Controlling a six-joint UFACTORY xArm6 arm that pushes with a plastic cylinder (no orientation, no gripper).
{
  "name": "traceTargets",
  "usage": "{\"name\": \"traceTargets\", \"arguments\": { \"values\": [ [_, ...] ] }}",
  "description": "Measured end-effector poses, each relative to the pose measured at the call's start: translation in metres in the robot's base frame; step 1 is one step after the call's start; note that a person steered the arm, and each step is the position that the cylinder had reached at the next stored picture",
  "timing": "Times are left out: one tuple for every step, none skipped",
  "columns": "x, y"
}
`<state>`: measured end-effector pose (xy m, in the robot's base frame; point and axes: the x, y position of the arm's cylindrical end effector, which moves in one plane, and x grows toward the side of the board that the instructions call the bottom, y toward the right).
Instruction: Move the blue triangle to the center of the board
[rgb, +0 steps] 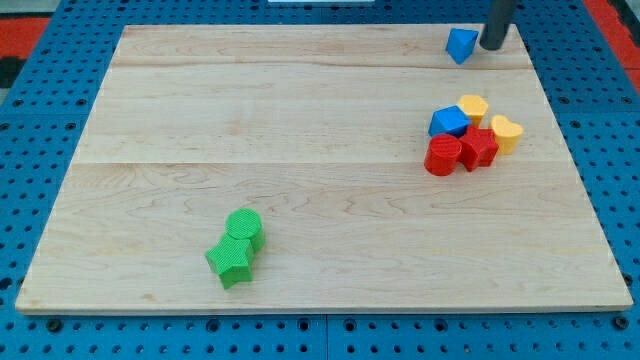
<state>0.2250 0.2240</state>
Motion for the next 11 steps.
{"name": "traceTargets", "arguments": {
  "values": [
    [-0.003, -0.025],
    [0.006, -0.058],
    [0.005, -0.099],
    [0.000, -0.110],
    [0.000, -0.136],
    [-0.005, -0.160],
    [-0.006, -0.196],
    [-0.004, -0.235],
    [0.021, -0.242],
    [0.046, -0.242],
    [0.074, -0.242]
  ]
}}
